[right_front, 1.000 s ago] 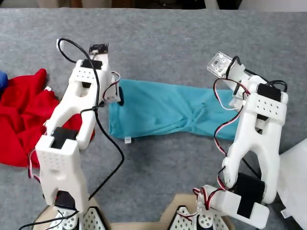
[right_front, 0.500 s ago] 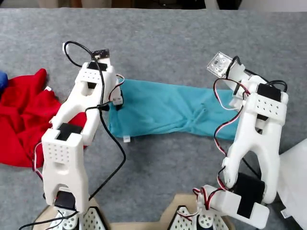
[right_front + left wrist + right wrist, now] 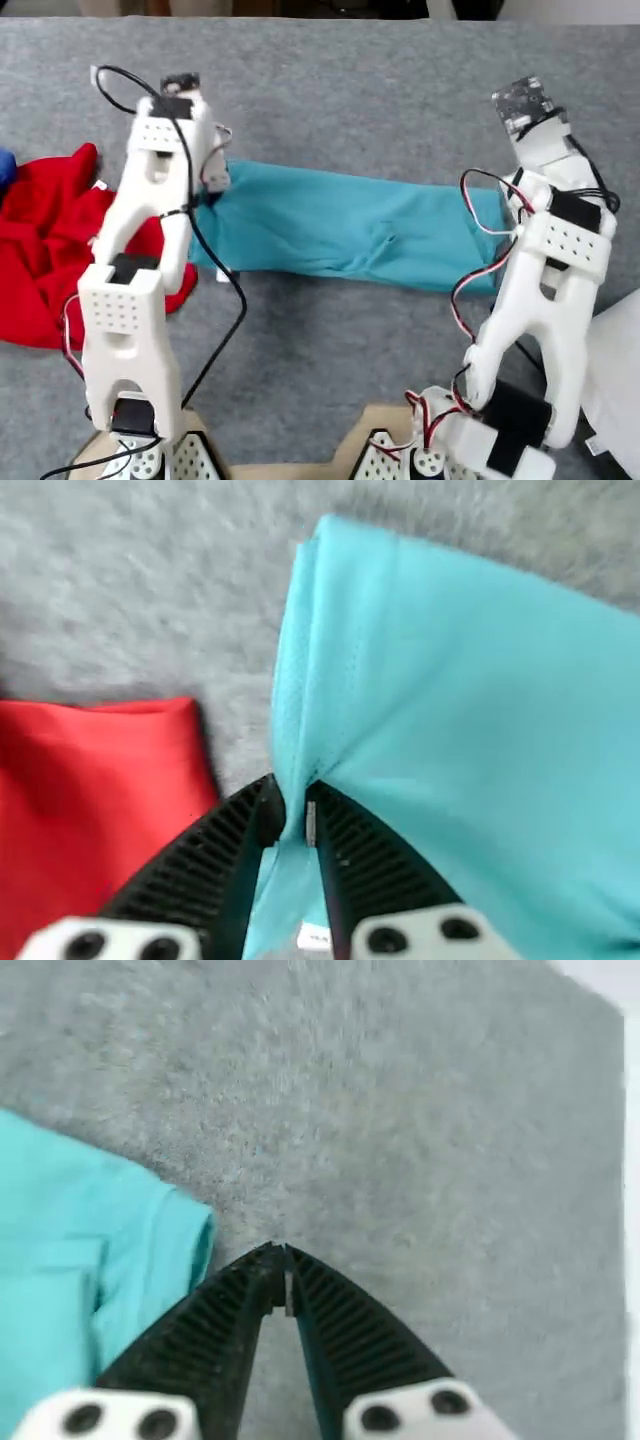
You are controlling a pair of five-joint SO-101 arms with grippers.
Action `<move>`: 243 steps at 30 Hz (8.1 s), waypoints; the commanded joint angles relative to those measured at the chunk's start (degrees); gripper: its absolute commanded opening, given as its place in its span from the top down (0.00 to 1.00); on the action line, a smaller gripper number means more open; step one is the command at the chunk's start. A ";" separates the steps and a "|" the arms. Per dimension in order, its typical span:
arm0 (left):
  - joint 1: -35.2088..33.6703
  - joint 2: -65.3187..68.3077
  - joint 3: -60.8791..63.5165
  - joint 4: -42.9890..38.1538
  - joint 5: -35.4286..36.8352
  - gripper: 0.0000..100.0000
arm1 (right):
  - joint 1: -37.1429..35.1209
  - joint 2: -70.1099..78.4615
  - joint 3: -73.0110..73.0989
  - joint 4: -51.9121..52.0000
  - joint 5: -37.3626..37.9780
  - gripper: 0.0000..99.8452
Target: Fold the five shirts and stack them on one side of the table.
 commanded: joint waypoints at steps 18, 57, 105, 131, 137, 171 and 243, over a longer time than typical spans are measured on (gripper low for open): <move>23.21 2.68 -22.24 5.71 2.02 0.98 | 13.49 22.64 -15.69 -9.85 -12.13 1.00; 38.59 17.98 -51.43 -8.26 11.43 0.98 | 20.79 25.27 -17.71 -14.15 -11.87 1.00; 16.00 -10.51 -20.04 11.08 -7.30 0.98 | -30.90 27.82 -22.55 19.34 -13.80 1.00; 16.09 -10.51 -20.04 11.08 -7.12 0.98 | -31.69 1.63 8.22 19.69 -8.53 1.00; 16.09 -10.51 -20.04 11.08 -7.12 0.98 | -31.52 15.08 4.35 12.57 -9.05 1.00; 16.18 -10.59 -19.96 11.16 -7.12 0.98 | -29.32 25.19 -25.71 26.29 -9.05 1.00; 49.58 16.66 -30.24 -21.45 14.33 0.89 | 40.75 5.67 -31.96 40.79 19.69 1.00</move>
